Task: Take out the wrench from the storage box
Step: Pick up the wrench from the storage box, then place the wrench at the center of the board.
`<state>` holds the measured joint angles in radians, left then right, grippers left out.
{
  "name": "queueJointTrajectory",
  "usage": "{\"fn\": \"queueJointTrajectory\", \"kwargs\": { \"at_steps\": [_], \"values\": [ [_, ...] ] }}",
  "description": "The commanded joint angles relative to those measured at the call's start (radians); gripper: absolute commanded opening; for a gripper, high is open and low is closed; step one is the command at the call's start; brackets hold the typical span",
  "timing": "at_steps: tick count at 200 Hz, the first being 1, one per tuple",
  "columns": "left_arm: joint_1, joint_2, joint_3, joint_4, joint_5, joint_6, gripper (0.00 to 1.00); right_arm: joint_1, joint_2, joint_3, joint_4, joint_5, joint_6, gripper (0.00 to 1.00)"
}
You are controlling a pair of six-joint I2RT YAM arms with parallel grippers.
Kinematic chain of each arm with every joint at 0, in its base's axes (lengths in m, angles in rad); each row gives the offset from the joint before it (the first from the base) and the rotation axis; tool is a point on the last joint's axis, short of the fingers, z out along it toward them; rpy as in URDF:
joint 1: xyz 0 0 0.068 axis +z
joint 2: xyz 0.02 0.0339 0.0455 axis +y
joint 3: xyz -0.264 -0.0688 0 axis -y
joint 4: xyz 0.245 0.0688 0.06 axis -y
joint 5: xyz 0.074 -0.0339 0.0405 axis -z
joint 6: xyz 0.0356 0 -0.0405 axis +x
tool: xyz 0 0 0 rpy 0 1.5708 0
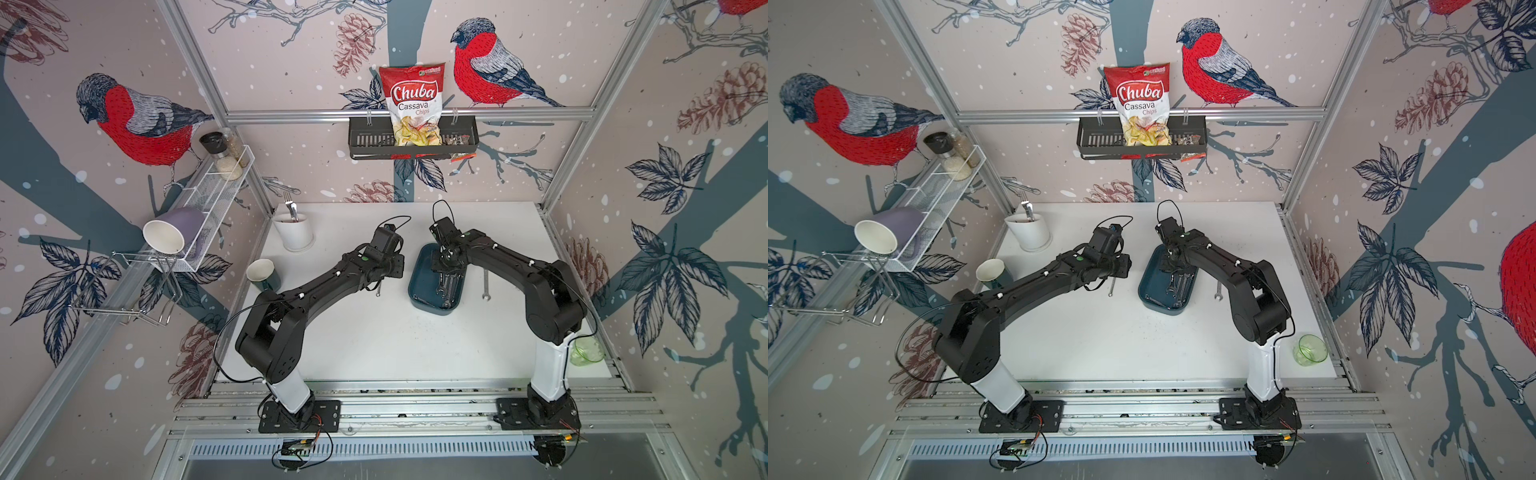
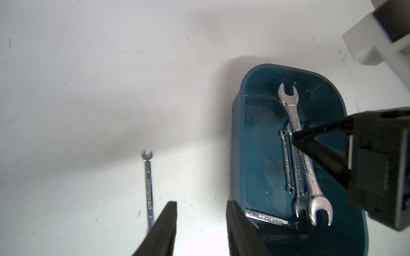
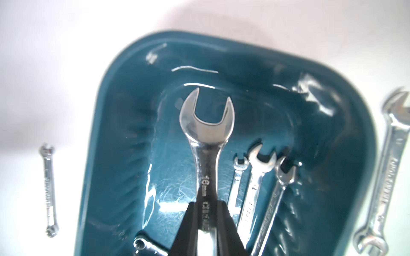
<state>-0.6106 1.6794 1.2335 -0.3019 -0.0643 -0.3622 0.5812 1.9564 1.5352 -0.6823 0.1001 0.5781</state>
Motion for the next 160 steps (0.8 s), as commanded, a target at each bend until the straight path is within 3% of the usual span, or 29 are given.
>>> {"fn": "queueJointTrajectory", "kwargs": {
  "at_steps": [1,59,118,160],
  "values": [
    [0.002,-0.003,0.008,-0.007,-0.010,0.003,0.42,-0.017,-0.033,0.032,-0.042,0.025,-0.020,0.07],
    [0.002,-0.004,0.008,-0.012,-0.013,0.001,0.42,-0.081,-0.155,0.039,-0.102,0.052,-0.057,0.07],
    [0.002,-0.003,0.008,-0.014,-0.003,-0.004,0.42,-0.251,-0.329,-0.174,-0.032,0.035,-0.143,0.07],
    [0.001,-0.004,0.008,-0.016,-0.003,-0.011,0.42,-0.329,-0.331,-0.318,0.086,-0.018,-0.168,0.07]
  ]
}}
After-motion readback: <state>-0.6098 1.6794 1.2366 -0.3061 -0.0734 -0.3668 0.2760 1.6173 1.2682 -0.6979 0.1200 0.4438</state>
